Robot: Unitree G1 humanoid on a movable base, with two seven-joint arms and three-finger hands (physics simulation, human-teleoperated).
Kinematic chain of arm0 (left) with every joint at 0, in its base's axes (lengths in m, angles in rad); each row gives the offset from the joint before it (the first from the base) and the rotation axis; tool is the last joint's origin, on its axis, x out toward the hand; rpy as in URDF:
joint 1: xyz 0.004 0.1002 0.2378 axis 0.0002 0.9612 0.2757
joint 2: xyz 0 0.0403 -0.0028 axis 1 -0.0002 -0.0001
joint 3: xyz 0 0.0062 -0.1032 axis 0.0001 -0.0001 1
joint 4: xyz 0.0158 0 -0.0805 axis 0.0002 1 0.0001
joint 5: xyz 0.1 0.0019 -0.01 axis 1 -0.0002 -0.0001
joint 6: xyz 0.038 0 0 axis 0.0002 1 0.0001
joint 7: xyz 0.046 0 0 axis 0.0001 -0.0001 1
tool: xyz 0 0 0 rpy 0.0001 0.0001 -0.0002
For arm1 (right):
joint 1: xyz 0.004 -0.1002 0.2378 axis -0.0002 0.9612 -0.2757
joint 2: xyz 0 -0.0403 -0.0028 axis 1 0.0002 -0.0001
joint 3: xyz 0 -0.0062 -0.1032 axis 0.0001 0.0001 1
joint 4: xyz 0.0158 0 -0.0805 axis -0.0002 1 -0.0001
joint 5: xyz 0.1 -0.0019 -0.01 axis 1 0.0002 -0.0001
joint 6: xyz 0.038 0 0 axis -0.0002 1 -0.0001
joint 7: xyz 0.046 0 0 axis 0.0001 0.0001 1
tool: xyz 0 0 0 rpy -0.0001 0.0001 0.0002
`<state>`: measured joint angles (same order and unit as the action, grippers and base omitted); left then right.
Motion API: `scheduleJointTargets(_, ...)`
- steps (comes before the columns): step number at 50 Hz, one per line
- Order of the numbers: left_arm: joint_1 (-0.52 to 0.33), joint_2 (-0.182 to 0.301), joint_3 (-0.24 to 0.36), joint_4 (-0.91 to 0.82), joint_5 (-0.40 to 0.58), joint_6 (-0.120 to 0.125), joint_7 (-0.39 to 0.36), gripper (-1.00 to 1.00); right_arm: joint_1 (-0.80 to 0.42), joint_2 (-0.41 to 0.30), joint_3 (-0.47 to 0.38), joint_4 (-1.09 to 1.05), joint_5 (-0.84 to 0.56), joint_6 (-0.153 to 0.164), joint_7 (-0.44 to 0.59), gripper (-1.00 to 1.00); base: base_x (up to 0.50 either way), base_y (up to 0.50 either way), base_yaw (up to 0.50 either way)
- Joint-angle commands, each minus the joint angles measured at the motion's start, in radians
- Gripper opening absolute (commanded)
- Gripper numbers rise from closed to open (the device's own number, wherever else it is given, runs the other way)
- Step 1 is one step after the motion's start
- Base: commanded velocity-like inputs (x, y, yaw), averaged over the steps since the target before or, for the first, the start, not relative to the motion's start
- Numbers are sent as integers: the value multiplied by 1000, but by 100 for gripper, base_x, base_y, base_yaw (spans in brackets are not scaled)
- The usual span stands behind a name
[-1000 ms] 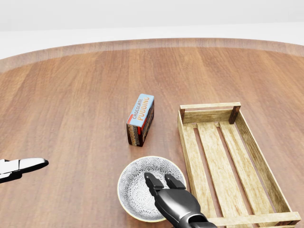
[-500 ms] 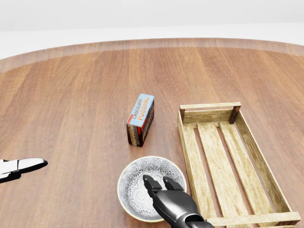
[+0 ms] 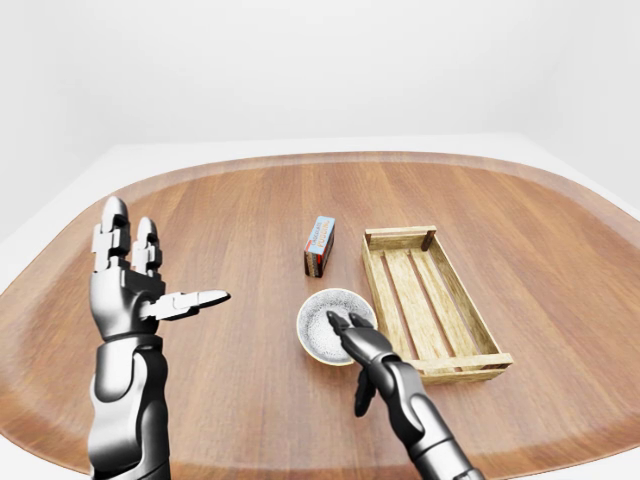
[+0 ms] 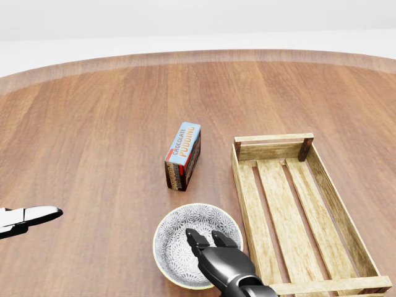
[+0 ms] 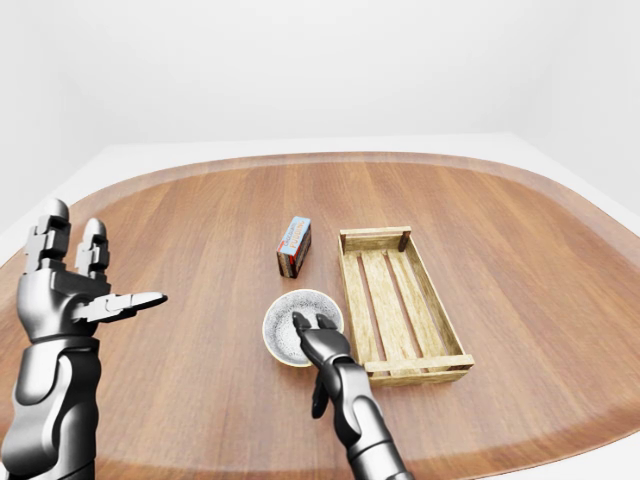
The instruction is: Pick up the bowl on the left and put it in the tray.
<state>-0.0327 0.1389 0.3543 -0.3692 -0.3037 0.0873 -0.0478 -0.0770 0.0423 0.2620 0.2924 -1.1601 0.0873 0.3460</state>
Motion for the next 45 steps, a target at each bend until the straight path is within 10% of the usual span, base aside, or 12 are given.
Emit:
scheduleJointTargets(1, -1, -1, -2, 5, 2, 0, -1, 100, -18, 6, 0, 38, 0, 0, -7, 100, 0, 0, 0)
scheduleJointTargets(27, -4, 1, -5, 14, 4, 0, -1, 100, -47, 18, -1, 100, 14, 0, -25, 66, 0, 0, 0)
scheduleJointTargets(32, -2, 0, -6, 12, 6, 0, 0, 100, -45, 20, -1, 104, 21, 0, -32, 32, 0, 0, 0)
scheduleJointTargets(35, -4, 1, -5, 15, 5, 0, 0, 100, -39, 21, 4, 101, 30, 0, -33, -100, 0, 0, 0)
scheduleJointTargets(45, 0, -3, -8, 4, 9, 0, 1, 100, -22, 20, 15, 52, 24, 0, -12, -100, 0, 0, 0)
